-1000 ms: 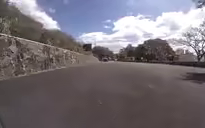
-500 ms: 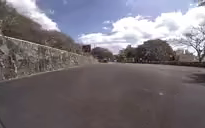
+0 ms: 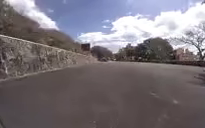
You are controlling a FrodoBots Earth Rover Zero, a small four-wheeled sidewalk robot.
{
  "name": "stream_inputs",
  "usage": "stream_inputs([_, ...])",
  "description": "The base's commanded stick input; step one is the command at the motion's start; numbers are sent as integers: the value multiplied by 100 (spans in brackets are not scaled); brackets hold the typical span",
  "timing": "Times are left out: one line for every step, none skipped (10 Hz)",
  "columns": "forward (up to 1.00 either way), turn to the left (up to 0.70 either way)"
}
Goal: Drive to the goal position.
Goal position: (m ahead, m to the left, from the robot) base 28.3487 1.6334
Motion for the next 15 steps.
stream_inputs([85,1])
stream_inputs([85,1])
stream_inputs([85,1])
stream_inputs([85,1])
stream_inputs([85,1])
stream_inputs([85,1])
stream_inputs([85,1])
stream_inputs([85,1])
stream_inputs([85,1])
stream_inputs([85,1])
stream_inputs([85,1])
stream_inputs([85,1])
stream_inputs([85,1])
stream_inputs([85,1])
stream_inputs([85,1])
